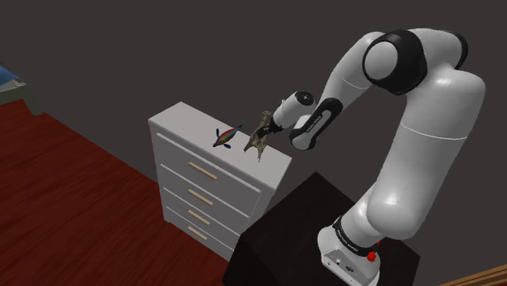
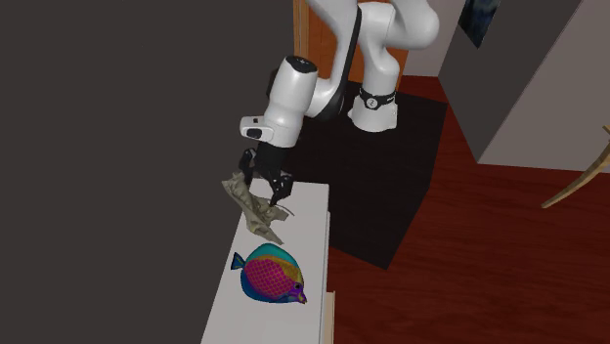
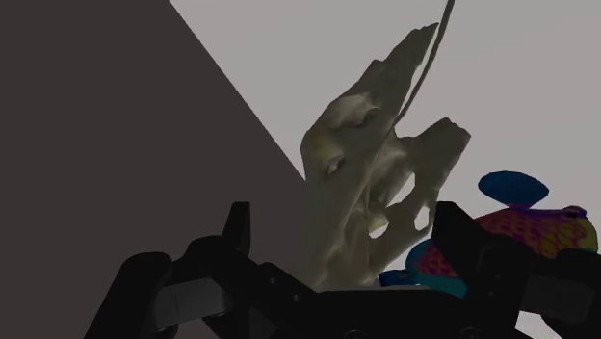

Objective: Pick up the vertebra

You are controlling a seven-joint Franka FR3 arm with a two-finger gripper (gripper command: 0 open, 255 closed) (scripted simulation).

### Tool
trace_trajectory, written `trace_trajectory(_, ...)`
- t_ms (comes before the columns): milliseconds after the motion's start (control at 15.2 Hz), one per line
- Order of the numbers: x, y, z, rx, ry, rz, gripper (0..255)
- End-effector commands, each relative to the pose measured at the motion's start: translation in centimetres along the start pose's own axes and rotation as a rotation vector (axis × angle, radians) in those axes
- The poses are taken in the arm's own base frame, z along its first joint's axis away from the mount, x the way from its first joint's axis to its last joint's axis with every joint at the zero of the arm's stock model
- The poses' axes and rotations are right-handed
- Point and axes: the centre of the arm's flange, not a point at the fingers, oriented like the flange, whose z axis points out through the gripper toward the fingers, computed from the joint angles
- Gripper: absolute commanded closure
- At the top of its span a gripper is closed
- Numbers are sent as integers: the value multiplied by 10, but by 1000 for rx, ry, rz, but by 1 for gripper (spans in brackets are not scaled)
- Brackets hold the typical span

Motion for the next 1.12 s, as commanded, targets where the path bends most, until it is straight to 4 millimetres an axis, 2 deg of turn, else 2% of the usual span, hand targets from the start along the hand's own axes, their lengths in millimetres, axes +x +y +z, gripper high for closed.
trace_trajectory(0, -2, 0, 10, -3, 6, -2, 0)
trace_trajectory(330, -14, -3, 33, -3, 6, -2, 0)
trace_trajectory(462, -15, -3, 36, -3, 6, -2, 0)
trace_trajectory(528, -15, -3, 36, -3, 6, -2, 255)
trace_trajectory(1056, -15, -3, 36, -3, 6, -2, 255)
